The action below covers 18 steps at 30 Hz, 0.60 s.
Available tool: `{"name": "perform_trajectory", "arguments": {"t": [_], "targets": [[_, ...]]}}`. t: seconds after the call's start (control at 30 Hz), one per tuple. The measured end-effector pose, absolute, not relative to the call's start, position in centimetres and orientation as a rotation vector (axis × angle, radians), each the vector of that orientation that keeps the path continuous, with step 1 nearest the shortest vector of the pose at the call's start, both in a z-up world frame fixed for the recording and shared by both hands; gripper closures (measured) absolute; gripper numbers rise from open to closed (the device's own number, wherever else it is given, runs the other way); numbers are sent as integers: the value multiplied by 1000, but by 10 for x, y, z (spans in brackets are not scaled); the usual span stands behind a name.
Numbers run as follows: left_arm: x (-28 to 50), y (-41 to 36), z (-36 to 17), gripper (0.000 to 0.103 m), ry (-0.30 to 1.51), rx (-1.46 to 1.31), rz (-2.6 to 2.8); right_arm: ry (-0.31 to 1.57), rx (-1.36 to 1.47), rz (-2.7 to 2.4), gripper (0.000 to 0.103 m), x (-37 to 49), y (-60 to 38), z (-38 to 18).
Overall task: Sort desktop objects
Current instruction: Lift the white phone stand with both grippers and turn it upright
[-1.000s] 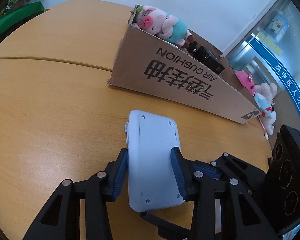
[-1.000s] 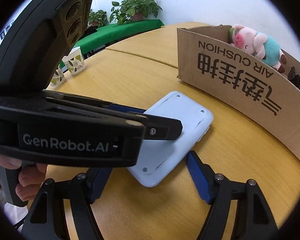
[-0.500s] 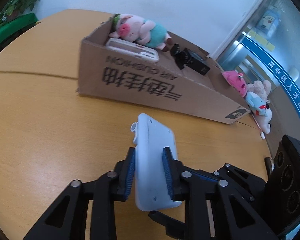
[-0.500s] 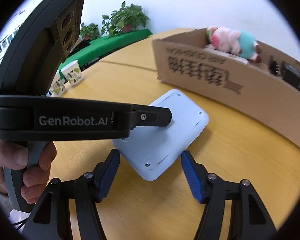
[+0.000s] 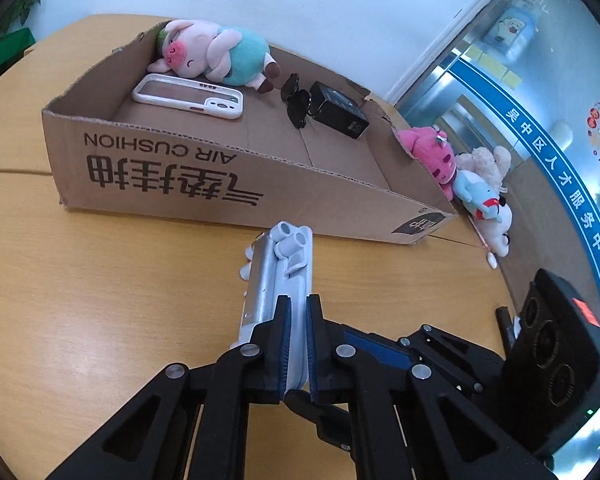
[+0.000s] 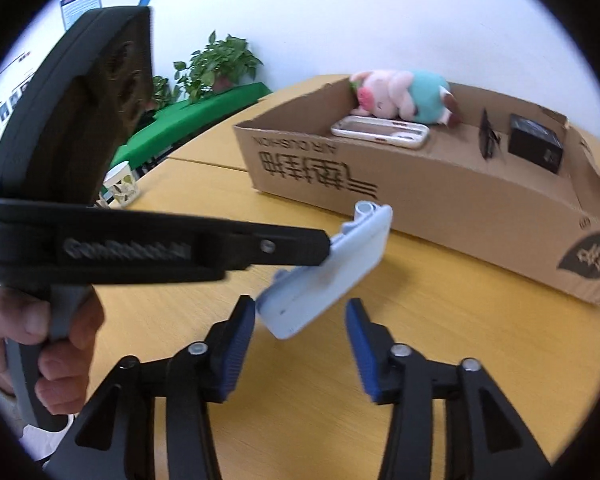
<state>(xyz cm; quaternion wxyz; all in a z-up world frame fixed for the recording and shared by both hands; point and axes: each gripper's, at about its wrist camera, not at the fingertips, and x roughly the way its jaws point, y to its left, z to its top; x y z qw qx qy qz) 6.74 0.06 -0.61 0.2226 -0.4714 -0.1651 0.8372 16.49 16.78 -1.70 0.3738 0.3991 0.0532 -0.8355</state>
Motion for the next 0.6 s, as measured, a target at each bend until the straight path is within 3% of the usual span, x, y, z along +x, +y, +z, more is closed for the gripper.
{"name": "perform_trajectory", "arguments": {"t": [0.43, 0.47, 0.6], "targets": [[58, -35, -26, 97, -476, -1387, 2340, 22, 1157, -2150, 47, 152, 185, -45], [54, -34, -29, 94, -466, -1397, 2331, 16, 1166, -2167, 44, 151, 188, -47], [35, -24, -44, 59, -407, -1454, 2275, 26, 1182, -2196, 38, 144, 190, -49]]}}
